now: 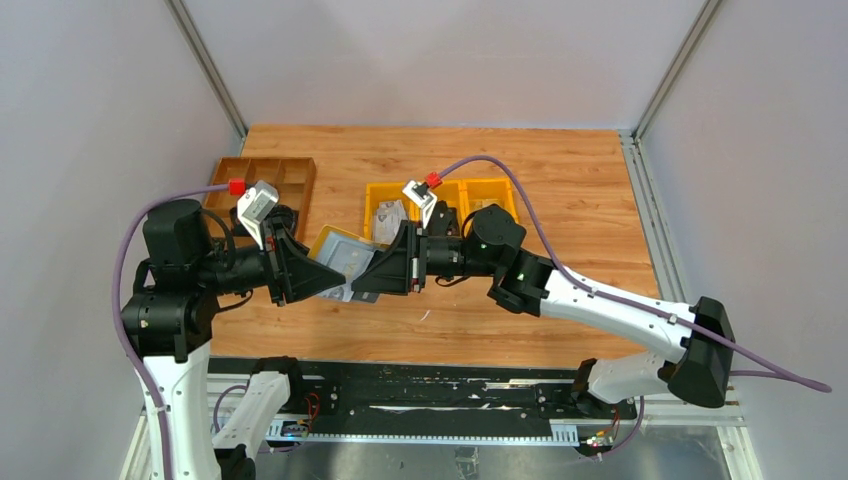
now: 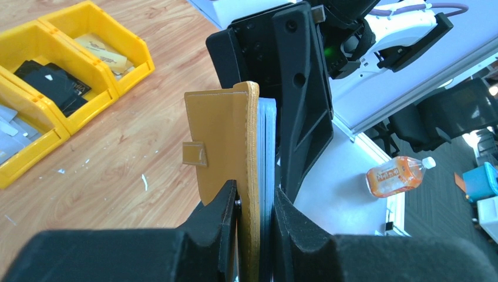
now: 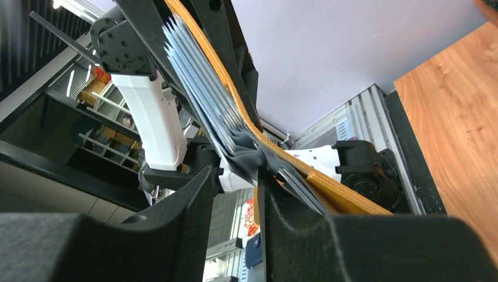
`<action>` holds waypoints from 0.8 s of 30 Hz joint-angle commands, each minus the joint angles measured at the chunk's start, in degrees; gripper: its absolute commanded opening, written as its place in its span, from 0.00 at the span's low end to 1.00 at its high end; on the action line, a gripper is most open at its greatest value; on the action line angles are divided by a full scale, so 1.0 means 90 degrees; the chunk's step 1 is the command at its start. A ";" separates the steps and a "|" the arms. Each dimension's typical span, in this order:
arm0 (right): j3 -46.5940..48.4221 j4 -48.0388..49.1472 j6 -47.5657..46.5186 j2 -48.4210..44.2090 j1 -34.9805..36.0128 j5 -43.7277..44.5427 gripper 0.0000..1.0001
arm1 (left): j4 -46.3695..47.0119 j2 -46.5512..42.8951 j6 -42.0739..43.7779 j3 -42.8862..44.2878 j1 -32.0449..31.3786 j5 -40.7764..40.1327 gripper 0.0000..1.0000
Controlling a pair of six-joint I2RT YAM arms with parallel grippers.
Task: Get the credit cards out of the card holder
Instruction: Remove the credit card from the card holder.
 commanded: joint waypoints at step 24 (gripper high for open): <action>-0.0579 0.1354 0.0197 -0.0267 -0.0101 0.0476 0.00 | -0.0364 0.0082 -0.0693 0.0279 -0.0054 0.1102 0.38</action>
